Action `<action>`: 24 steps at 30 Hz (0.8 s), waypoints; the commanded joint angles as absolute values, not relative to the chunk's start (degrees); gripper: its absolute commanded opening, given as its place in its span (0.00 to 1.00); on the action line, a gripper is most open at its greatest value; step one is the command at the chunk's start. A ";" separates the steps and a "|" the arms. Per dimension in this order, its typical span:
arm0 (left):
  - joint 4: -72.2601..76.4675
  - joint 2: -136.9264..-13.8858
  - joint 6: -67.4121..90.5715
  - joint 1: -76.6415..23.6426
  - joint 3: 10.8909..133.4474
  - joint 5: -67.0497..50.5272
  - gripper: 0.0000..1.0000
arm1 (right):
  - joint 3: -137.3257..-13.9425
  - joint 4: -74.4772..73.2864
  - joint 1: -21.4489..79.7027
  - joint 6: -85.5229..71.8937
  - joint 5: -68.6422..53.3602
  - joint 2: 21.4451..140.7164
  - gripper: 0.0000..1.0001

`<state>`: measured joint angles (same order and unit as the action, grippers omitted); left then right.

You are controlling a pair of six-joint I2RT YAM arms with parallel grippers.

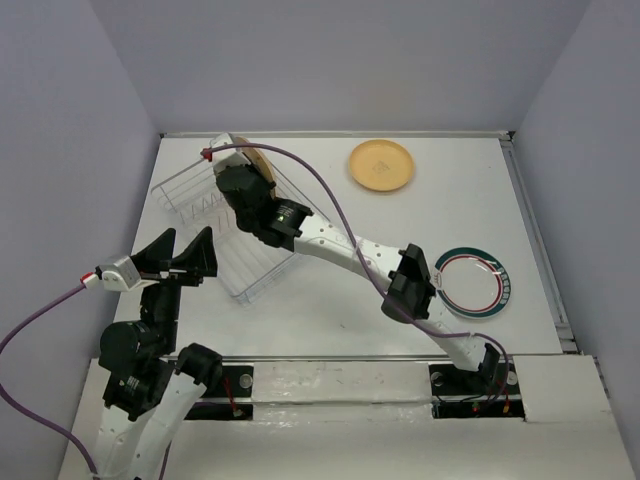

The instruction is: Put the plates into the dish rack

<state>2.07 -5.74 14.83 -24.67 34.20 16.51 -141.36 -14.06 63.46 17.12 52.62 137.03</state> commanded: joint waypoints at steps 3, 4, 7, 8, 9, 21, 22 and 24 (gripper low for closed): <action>4.31 -4.92 14.06 -24.52 34.63 16.61 0.99 | -147.57 -7.38 63.72 17.67 55.37 139.13 0.07; 4.31 -5.01 14.06 -24.52 34.63 16.61 0.99 | -147.74 -7.12 63.72 17.84 55.63 139.39 0.07; 4.39 -5.01 14.06 -24.43 34.54 16.44 0.99 | -147.75 -6.68 63.72 18.19 55.99 139.66 0.07; 4.39 -5.10 14.15 -24.52 34.63 16.52 0.99 | -147.57 -6.51 63.72 18.45 55.90 139.66 0.07; 4.39 -5.01 14.06 -24.52 34.63 16.52 0.99 | -147.48 -6.33 63.72 18.63 55.99 139.83 0.07; 4.57 -5.54 13.98 -24.52 34.54 16.35 0.99 | -147.83 -5.45 63.72 20.83 55.02 142.64 0.07; 4.57 -5.54 14.06 -24.43 34.54 16.43 0.99 | -147.48 -5.36 63.72 20.83 54.85 142.65 0.07; 4.66 -5.54 13.98 -24.43 34.54 16.44 0.99 | -147.22 -5.27 63.72 20.83 54.32 142.73 0.07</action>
